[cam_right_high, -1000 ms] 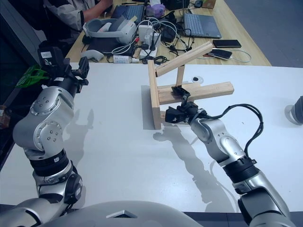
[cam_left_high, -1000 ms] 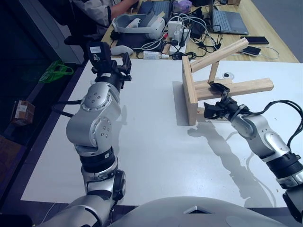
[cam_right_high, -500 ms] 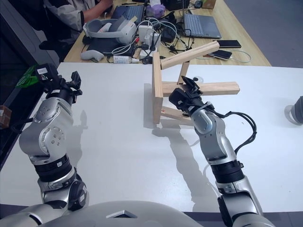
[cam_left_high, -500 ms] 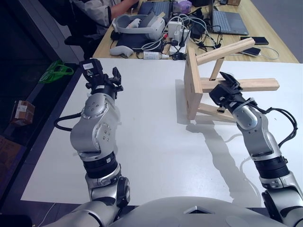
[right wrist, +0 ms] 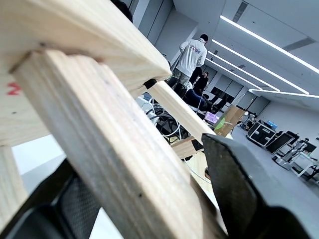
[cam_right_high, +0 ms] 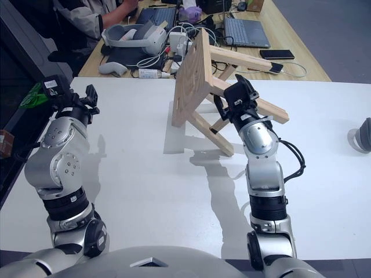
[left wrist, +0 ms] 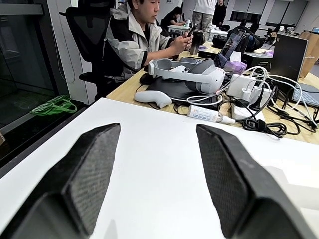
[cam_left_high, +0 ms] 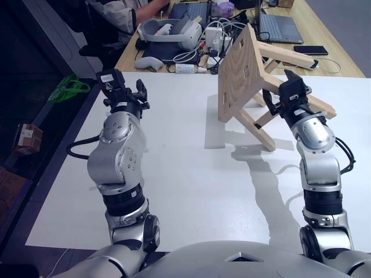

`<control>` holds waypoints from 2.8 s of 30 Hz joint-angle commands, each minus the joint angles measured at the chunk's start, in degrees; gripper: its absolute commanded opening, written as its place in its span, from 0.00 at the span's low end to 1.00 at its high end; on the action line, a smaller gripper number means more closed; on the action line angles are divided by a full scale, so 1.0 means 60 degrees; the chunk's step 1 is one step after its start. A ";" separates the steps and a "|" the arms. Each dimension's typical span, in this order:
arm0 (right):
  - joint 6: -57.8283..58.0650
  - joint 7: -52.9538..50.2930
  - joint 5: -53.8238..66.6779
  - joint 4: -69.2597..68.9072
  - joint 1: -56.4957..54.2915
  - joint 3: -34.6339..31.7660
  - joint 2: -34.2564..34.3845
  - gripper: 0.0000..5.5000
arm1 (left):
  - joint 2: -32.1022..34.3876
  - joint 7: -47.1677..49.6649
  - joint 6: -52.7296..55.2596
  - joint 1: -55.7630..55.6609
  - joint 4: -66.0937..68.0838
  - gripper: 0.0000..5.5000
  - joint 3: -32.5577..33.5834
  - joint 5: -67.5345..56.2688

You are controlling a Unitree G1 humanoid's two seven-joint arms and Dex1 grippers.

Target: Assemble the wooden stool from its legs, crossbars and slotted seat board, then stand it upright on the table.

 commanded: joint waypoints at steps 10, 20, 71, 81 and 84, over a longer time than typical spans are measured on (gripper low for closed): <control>0.1076 -0.0075 0.1264 0.0539 0.1042 -0.0265 0.0462 0.48 | 0.0310 -0.0312 -0.0034 -0.0392 -0.0035 0.51 -0.0066 0.0396; 0.1295 -0.0166 0.1876 0.0569 0.1312 -0.0510 0.0109 0.24 | 0.0546 -0.0523 -0.0142 -0.0586 0.0067 0.51 0.0042 0.0587; -0.1247 -0.0824 0.5701 -0.1608 0.5897 -0.2269 0.1712 0.67 | -0.0602 -0.1794 -0.4432 0.5443 -0.0673 0.81 -0.3120 0.1638; -0.1357 -0.0775 0.5639 -0.1376 0.5749 -0.2157 0.1604 0.67 | -0.0603 -0.1860 -0.4534 0.5239 -0.0447 0.81 -0.2998 0.1645; -0.1380 -0.0810 0.5668 -0.1314 0.5719 -0.2191 0.1591 0.67 | -0.0637 -0.1863 -0.4562 0.5249 -0.0474 0.81 -0.3109 0.1691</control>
